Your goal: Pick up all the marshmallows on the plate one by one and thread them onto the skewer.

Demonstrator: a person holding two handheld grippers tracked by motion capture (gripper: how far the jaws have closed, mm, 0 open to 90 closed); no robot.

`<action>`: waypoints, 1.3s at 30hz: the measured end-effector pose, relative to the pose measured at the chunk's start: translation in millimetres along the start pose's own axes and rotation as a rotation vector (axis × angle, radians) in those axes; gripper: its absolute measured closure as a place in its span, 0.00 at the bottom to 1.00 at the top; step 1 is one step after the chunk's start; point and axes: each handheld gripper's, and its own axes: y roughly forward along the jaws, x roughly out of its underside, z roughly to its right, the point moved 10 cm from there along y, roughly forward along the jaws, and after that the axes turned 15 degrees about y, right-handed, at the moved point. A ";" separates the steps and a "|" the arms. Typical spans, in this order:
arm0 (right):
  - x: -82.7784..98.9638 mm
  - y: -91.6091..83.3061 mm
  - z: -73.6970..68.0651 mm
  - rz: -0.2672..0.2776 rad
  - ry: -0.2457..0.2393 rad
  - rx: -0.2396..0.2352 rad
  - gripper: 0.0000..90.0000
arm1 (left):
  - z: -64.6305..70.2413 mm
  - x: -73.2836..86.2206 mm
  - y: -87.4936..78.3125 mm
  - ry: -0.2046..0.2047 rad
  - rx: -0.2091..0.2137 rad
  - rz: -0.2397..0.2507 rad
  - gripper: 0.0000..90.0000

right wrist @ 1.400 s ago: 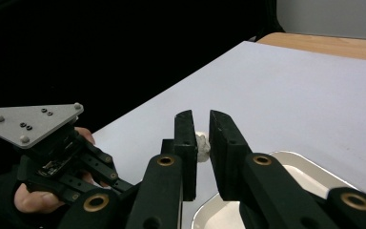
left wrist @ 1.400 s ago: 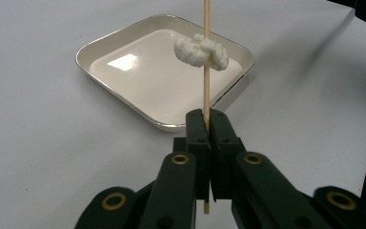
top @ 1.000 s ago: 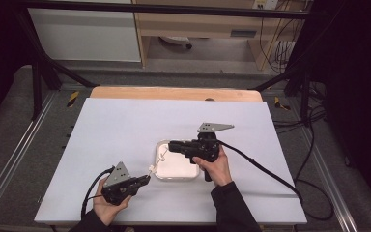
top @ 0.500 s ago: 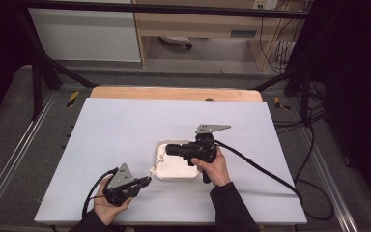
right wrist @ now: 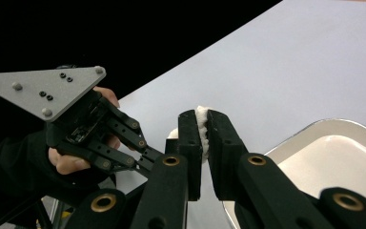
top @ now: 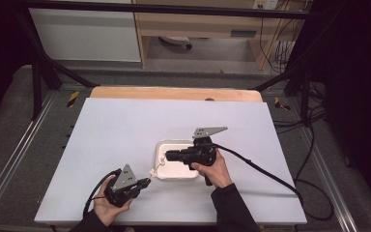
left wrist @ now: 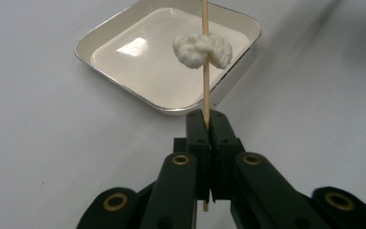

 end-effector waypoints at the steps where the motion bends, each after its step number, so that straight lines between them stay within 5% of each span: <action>1: 0.8 0.1 -0.3 -0.004 -0.001 -0.002 0.95 | -0.1 0.2 0.1 -0.001 -0.001 -0.001 0.99; 34: 12.8 6.7 -0.3 -0.044 0.002 -0.011 0.95 | 2.2 -0.9 1.1 -0.010 -0.010 0.014 0.99; 39: 14.8 5.6 6.0 -0.069 0.009 0.039 0.93 | 1.8 -1.6 4.4 -0.047 0.018 0.035 0.99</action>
